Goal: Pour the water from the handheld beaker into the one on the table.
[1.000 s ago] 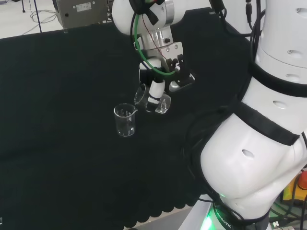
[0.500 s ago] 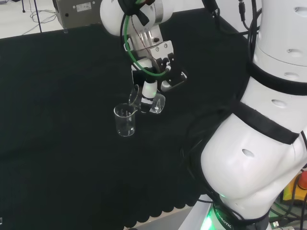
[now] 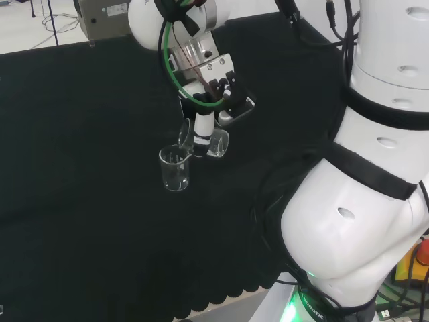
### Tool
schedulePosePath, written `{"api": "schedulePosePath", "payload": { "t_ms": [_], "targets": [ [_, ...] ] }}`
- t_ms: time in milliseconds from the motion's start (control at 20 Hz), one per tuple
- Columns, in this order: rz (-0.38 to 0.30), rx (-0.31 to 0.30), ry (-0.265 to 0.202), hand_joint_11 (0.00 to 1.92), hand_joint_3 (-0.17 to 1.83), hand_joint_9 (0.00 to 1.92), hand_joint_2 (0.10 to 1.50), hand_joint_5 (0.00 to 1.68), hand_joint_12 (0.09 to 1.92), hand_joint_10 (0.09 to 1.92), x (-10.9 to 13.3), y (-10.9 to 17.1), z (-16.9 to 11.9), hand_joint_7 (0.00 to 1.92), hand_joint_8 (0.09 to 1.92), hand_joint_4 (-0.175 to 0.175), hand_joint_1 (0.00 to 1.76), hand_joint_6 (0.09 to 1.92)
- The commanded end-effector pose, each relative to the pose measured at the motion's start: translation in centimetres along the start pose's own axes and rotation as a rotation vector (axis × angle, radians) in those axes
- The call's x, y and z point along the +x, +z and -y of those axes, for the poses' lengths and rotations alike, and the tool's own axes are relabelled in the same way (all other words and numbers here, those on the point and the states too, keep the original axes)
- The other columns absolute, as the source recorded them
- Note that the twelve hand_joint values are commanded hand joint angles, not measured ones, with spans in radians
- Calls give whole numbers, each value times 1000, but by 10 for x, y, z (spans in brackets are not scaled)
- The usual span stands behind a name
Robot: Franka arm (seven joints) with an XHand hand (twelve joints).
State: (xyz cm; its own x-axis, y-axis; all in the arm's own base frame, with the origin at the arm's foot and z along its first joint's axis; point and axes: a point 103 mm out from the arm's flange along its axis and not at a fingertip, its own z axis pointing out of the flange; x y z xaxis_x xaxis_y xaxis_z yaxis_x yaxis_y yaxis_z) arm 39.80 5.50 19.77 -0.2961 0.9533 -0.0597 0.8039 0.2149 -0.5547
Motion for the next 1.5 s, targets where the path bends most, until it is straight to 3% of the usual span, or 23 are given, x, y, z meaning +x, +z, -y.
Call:
{"api": "schedulePosePath", "payload": {
  "t_ms": [50, 1500],
  "targets": [
    [43, 31, 11, 1370, 622, 1755, 665, 1277, 608, 92, 5, -1, 0, 1334, 589, -175, 1312, 621],
    [192, 76, 96, 1366, 632, 1751, 663, 1268, 616, 101, 30, -19, 6, 1326, 609, -175, 1312, 640]
  ]
}}
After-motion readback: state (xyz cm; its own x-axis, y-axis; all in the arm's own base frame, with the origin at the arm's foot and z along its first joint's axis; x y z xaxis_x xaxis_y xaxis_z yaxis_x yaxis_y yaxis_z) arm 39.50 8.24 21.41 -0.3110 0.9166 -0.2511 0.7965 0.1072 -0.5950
